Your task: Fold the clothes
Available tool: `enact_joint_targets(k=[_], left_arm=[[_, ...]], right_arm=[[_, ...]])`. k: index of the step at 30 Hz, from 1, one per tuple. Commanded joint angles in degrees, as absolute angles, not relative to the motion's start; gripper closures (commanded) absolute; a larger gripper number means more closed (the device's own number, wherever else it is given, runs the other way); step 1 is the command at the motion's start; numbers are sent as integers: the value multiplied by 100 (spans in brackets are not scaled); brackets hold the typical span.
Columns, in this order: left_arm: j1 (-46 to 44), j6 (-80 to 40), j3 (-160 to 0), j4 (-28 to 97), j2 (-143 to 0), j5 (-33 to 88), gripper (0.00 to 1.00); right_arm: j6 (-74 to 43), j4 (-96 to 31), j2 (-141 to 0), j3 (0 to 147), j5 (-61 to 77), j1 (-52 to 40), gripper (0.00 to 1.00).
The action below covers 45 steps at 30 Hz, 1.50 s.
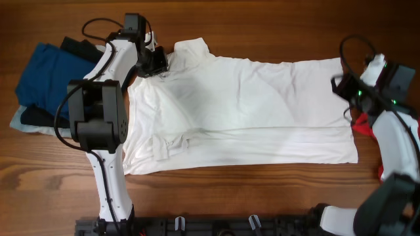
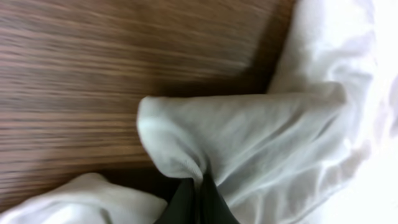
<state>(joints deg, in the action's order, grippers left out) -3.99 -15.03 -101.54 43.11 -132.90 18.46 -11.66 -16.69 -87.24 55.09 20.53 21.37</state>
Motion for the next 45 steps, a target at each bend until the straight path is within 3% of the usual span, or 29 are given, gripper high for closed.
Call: enact_joint_targets(k=[1, 10, 17, 24, 27, 31, 33, 40, 45], left_arm=[[-427, -1610, -10047, 4338, -13200, 2252, 96], [-499, -1610, -10047, 4311, -13200, 2250, 95], [-565, -1610, -10047, 4294, -13200, 2248, 95], [-574, -1608, -10047, 4287, -13200, 2246, 95], [-574, -1588, -10047, 4292, -13200, 2246, 95], [-574, -1588, -10047, 4289, -13200, 2248, 95], [-574, -1588, -10047, 4292, -13200, 2248, 95], [-572, -1588, -10049, 4316, -13163, 2270, 96], [-572, -1584, -10049, 4292, -12639, 2270, 96]], right_arm=[[-1057, -652, -9509, 5699, 1898, 2084, 26], [-1225, 1490, -11539, 5789, 1116, 2078, 14], [-1105, 1557, -12392, 6281, 735, 1752, 11], [-1026, 856, -12418, 6278, -904, 1404, 13], [-1028, 768, -12420, 6278, -943, 1409, 23], [-1070, 615, -12420, 6278, -939, 1398, 76], [-1063, 537, -12429, 6276, -943, 1398, 95], [-1072, -25, -12289, 6281, -1026, 1415, 96], [-1363, -401, -11286, 6285, -1155, 1507, 95]])
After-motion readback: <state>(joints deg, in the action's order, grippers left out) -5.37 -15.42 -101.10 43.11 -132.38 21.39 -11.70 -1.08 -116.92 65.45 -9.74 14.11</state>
